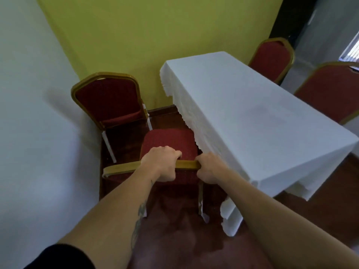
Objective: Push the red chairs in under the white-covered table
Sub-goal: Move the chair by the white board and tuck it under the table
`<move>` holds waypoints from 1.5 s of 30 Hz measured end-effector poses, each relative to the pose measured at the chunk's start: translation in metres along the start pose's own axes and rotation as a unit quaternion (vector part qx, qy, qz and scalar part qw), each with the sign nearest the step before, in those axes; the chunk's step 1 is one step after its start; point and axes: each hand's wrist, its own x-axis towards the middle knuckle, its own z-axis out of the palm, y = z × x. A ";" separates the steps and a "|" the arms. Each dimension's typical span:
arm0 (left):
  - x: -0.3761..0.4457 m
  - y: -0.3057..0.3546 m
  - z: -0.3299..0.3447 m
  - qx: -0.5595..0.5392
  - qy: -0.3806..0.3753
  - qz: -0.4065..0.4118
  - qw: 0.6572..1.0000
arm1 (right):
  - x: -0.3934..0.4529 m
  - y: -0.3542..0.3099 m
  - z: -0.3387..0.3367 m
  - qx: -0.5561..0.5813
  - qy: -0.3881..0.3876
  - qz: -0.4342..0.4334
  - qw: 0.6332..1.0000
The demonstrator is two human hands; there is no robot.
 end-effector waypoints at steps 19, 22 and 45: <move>-0.059 -0.100 -0.013 -0.421 0.127 -0.319 0.839 | -0.019 -0.086 0.053 0.030 0.050 0.068 0.996; -0.061 -0.074 -0.003 -0.609 0.130 -0.436 0.650 | -0.019 -0.085 0.056 0.072 0.051 0.081 0.993; -0.011 -0.067 0.004 -0.620 0.099 -0.371 0.685 | -0.038 -0.100 0.054 -0.006 0.060 0.050 0.997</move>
